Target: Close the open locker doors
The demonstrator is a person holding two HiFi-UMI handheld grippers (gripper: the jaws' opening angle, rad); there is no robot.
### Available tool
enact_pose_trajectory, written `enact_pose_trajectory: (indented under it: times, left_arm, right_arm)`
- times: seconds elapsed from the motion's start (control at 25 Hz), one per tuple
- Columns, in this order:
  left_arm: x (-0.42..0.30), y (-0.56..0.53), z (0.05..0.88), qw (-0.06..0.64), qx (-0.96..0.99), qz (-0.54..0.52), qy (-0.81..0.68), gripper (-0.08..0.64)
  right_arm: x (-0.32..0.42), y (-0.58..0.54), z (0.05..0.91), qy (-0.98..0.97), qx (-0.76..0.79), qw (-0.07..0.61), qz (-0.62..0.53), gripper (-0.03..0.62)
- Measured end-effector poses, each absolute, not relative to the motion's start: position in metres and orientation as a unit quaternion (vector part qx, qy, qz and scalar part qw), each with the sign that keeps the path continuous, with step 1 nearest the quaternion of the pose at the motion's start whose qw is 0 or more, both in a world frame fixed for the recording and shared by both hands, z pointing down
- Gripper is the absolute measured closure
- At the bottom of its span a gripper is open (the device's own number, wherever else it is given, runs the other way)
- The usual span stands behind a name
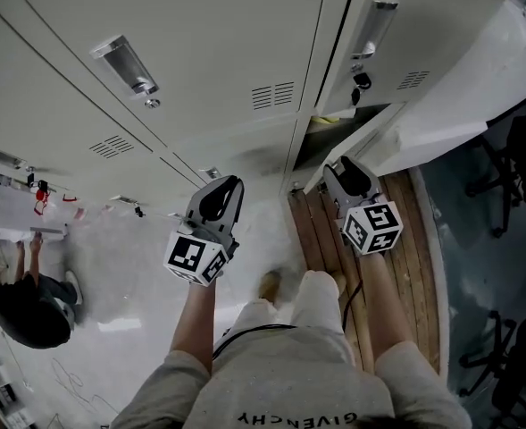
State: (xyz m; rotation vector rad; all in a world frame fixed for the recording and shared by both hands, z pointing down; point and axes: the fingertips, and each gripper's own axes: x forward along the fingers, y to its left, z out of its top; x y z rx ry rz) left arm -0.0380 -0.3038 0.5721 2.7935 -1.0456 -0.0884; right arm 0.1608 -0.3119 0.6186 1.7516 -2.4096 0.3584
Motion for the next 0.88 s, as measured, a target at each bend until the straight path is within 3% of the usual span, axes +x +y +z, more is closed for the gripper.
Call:
enact_pose_trajectory:
  times: [0.88]
  left_arm:
    - [-0.101, -0.307, 0.594, 0.092, 0.912, -0.012, -0.401, 0.531]
  right_arm:
    - [0.147, -0.397, 0.631, -0.796, 0.588, 0.081, 0.12, 0.476]
